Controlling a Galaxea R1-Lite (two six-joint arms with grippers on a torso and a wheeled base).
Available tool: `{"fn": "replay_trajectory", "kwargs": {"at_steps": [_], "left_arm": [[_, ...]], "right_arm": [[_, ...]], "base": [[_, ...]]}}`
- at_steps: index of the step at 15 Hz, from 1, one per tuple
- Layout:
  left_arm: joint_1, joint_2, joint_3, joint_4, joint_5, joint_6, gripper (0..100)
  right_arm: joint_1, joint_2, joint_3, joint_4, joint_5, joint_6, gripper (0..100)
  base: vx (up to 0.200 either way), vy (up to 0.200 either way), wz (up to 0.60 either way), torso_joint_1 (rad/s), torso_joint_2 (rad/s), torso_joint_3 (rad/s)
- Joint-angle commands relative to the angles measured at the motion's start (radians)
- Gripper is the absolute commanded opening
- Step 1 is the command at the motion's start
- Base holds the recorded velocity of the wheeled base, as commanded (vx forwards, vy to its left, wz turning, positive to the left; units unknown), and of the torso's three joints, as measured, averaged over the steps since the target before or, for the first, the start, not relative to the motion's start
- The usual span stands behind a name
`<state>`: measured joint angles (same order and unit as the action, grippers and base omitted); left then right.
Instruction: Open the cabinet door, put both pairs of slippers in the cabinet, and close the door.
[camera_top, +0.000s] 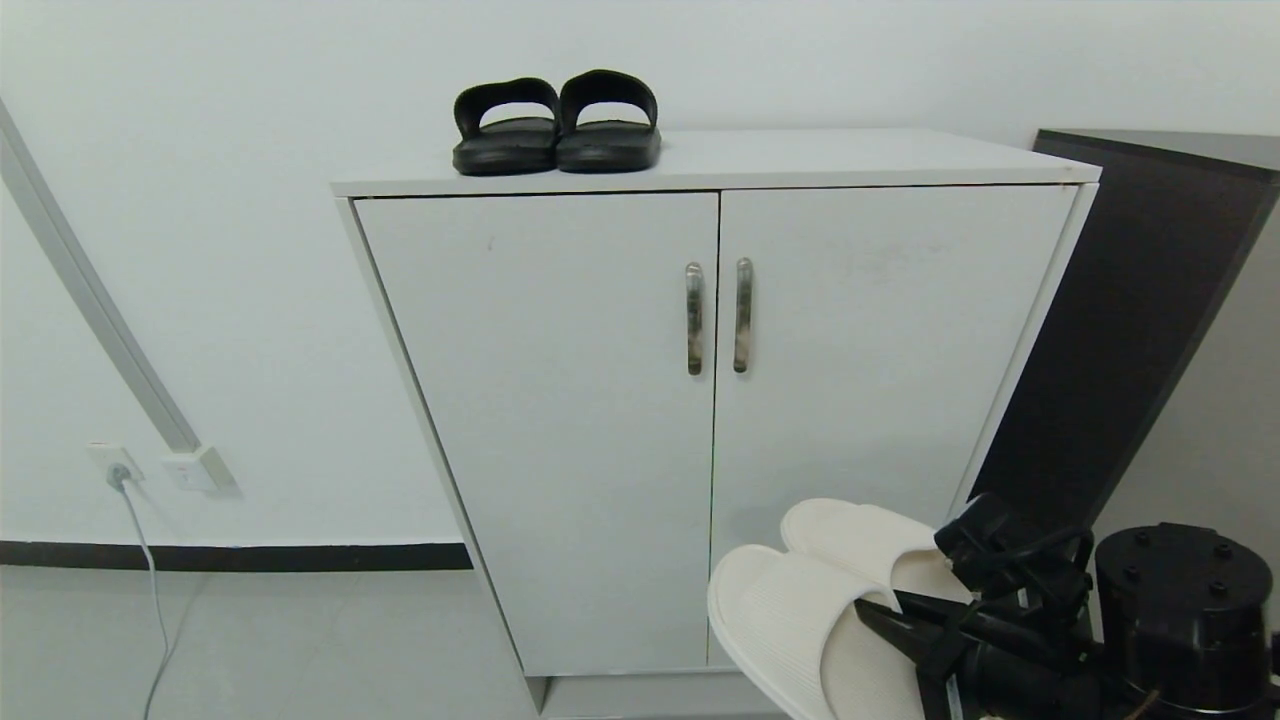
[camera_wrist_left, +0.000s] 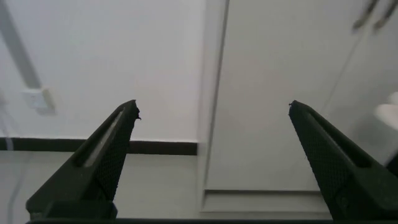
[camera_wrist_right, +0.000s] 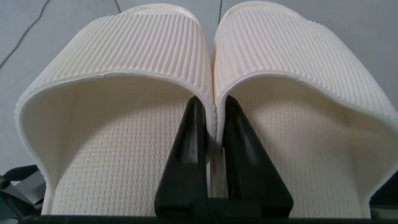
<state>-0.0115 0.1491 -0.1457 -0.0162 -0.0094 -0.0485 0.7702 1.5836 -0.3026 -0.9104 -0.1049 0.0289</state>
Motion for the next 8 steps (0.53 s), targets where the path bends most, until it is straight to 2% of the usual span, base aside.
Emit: {"fn": "replay_trajectory", "kwargs": {"at_steps": [1, 2, 3, 5, 8], "left_arm": [[-0.018, 0.222, -0.071, -0.036, -0.110, -0.037, 100], [-0.024, 0.263, -0.074, -0.053, -0.173, -0.028, 100], [-0.027, 0.391, -0.103, -0.090, -0.290, -0.010, 100], [-0.031, 0.541, -0.133, -0.169, -0.308, -0.011, 100], [-0.044, 0.699, -0.192, -0.300, -0.374, -0.028, 100]], "right_arm": [[0.006, 0.010, 0.000, -0.004, -0.001, 0.000, 0], [0.006, 0.010, 0.000, -0.007, -0.001, 0.000, 0], [0.006, 0.010, 0.000, -0.008, -0.001, 0.000, 0], [0.006, 0.009, 0.000, -0.008, -0.004, 0.000, 0], [0.006, 0.009, 0.000, -0.008, -0.002, 0.000, 0]], "base": [[0.000, 0.000, 0.00, 0.000, 0.00, 0.000], [0.000, 0.000, 0.00, 0.000, 0.00, 0.000], [0.000, 0.000, 0.00, 0.000, 0.00, 0.000], [0.000, 0.000, 0.00, 0.000, 0.00, 0.000], [0.000, 0.000, 0.00, 0.000, 0.00, 0.000]]}}
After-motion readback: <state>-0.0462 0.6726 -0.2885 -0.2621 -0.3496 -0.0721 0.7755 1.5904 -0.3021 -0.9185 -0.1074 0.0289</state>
